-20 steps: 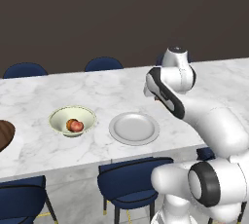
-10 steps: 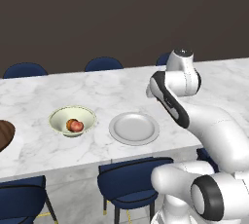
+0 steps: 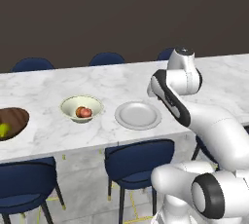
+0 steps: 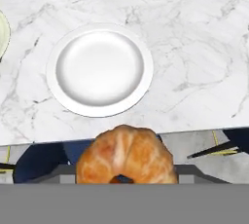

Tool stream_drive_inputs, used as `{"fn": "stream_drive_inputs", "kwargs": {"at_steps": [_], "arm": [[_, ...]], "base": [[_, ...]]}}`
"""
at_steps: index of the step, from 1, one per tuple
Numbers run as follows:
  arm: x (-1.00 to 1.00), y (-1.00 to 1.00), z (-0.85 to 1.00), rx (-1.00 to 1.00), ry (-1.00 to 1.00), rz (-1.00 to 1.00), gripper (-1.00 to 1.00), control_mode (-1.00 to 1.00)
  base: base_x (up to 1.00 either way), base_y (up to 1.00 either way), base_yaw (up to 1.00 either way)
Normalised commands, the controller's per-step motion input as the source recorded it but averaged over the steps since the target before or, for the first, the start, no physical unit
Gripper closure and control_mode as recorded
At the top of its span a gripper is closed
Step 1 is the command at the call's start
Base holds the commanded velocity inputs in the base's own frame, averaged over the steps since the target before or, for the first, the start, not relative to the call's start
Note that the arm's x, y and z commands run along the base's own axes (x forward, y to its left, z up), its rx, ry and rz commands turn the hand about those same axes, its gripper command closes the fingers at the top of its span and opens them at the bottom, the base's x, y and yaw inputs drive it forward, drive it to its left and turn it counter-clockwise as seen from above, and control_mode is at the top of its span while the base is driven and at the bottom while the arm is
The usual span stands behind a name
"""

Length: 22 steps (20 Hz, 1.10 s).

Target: Take the fruits from the plate on the dining counter and place two fruits in each bowl.

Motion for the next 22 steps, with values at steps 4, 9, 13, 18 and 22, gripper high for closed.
{"fn": "stream_drive_inputs", "kwargs": {"at_steps": [4, 9, 13, 18, 22], "arm": [[0.00, 0.00, 0.00, 0.00, 0.00, 0.00, 1.00, 1.00], [0.00, 0.00, 0.00, 0.00, 0.00, 0.00, 1.00, 1.00], [0.00, 0.00, 0.00, 0.00, 0.00, 0.00, 1.00, 1.00], [0.00, 0.00, 0.00, 0.00, 0.00, 0.00, 1.00, 1.00], [0.00, 0.00, 0.00, 0.00, 0.00, 0.00, 1.00, 1.00]], "base": [[-0.16, 1.00, 0.00], [0.00, 1.00, 0.00], [0.01, 1.00, 0.00], [0.14, 1.00, 0.00], [0.15, 0.94, 0.00]]}}
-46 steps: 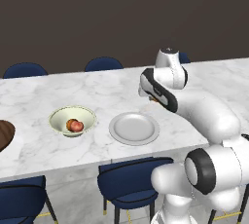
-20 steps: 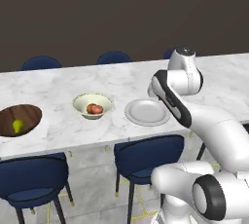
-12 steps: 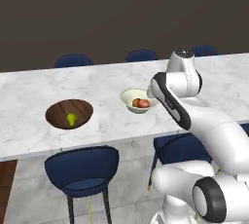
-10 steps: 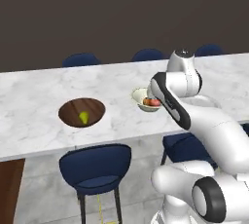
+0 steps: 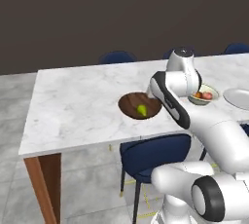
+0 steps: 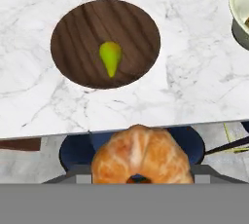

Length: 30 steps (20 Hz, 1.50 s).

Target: Take the fruits from the plate on the dining counter and place two fruits in each bowl.

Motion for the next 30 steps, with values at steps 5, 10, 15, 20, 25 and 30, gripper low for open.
{"fn": "stream_drive_inputs", "kwargs": {"at_steps": [5, 10, 15, 20, 25, 30], "arm": [[0.00, 0.00, 0.00, 0.00, 0.00, 0.00, 1.00, 1.00], [0.00, 0.00, 0.00, 0.00, 0.00, 0.00, 1.00, 1.00], [0.00, 0.00, 0.00, 0.00, 0.00, 0.00, 1.00, 1.00], [0.00, 0.00, 0.00, 0.00, 0.00, 0.00, 1.00, 1.00], [0.00, 0.00, 0.00, 0.00, 0.00, 0.00, 1.00, 1.00], [0.39, 0.05, -0.05, 0.00, 0.00, 0.00, 1.00, -1.00]], "base": [[0.14, 0.40, 0.00], [0.31, -0.28, 0.00], [0.33, -0.50, 0.00], [0.56, -0.18, 0.00], [0.57, 0.00, 0.00], [0.39, 0.00, 0.00]]}}
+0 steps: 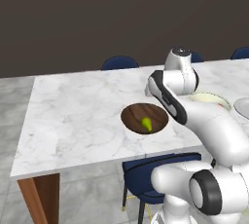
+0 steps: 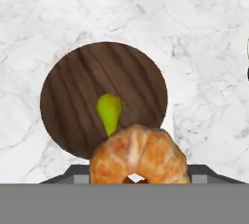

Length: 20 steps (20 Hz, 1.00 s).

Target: Take the fruits from the plate on the dining counter and place two fruits in each bowl.

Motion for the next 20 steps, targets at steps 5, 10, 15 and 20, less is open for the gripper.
{"fn": "stream_drive_inputs", "kwargs": {"at_steps": [5, 10, 15, 20], "arm": [[0.97, 0.25, -0.26, 0.00, 0.04, 0.00, 1.00, -1.00], [0.37, 0.49, -0.71, -0.01, 0.22, 0.00, 1.00, -1.00], [0.17, 0.26, -0.67, -0.01, 0.14, 0.00, 1.00, -1.00], [0.20, 0.02, -0.51, 0.00, 0.00, 0.00, 1.00, -1.00]], "base": [[0.00, 0.00, 0.00], [0.00, 0.00, 0.00], [0.00, 0.00, 0.00], [0.00, 0.00, 0.00]]}}
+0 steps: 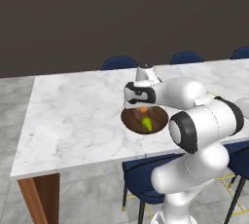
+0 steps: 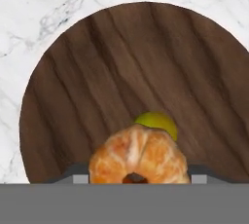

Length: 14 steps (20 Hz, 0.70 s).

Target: Take the fruits from the plate on the dining counter and place two fruits in each bowl.

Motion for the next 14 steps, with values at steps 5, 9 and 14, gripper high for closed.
{"fn": "stream_drive_inputs", "kwargs": {"at_steps": [5, 9, 14], "arm": [[0.13, -0.09, -0.43, 0.00, 0.00, 0.01, 1.00, -1.00], [0.00, -0.10, -0.52, 0.00, -0.05, 0.00, 1.00, -1.00], [0.00, -0.01, -0.23, 0.00, -0.07, 0.00, 1.00, -1.00]], "base": [[0.00, 0.00, 0.00], [0.00, 0.00, 0.00], [0.00, 0.00, 0.00]]}}
